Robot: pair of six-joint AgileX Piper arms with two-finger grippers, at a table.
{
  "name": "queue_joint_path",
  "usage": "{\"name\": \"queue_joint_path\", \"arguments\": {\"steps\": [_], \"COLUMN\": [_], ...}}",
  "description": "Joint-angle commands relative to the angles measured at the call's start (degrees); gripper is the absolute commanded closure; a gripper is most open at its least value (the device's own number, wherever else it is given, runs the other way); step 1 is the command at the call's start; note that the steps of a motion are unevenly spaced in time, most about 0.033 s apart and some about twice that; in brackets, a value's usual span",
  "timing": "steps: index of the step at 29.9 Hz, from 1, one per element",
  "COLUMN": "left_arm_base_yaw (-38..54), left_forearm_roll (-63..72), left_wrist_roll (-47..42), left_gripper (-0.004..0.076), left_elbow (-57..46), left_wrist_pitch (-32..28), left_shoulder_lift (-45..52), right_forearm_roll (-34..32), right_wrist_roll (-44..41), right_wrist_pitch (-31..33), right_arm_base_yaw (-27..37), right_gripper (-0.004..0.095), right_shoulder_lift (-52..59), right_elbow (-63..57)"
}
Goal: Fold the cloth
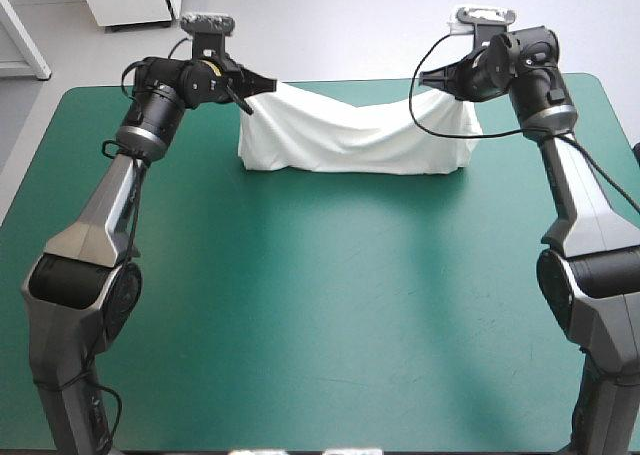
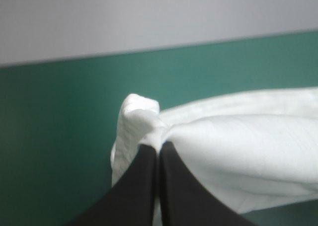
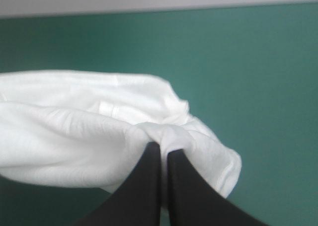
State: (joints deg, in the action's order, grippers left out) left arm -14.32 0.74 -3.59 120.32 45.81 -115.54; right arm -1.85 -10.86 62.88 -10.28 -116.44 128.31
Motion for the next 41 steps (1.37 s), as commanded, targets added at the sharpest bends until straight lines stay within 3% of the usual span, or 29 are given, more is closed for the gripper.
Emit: {"name": "queue_joint_path", "arguments": {"steps": [1,6,13,26,35,41], "left_arm_base_yaw": [-0.36,-0.97,-3.02,-6.39,-6.81,-6.81], "left_forearm_roll": [0.81,0.14,0.35,2.66,5.94,6.21], "left_wrist_roll": [-1.64,-2.73,-2.73,-2.86,-2.86,-2.86], "left_gripper": [0.0734,0.0734,0.0734,0.0734,0.0734,0.0732], "left_elbow": [1.02,-7.27,-26.72,-57.76,-70.87,-72.38], "left_wrist_pitch": [2.76,2.15,-4.78,-5.15,-5.30,-4.29], "left_shoulder_lift": [1.65,3.92,14.32,32.59,40.36,40.93], "right_forearm_roll": [3.26,4.13,5.27,7.97,10.00,10.36], "right_wrist_roll": [2.64,3.53,6.58,6.06,6.06,6.71], "right_wrist_pitch": [1.22,0.93,-6.33,-13.16,-12.96,-12.03], "right_arm_base_yaw": [0.34,0.34,-1.20,-2.05,-2.05,-2.05], "right_gripper": [0.0925,0.0925,0.0925,0.0925,0.0925,0.0925], "right_shoulder_lift": [1.53,3.23,13.05,31.34,39.55,39.74], "right_elbow": [1.13,-7.63,-29.97,-65.02,-75.90,-77.14]}}
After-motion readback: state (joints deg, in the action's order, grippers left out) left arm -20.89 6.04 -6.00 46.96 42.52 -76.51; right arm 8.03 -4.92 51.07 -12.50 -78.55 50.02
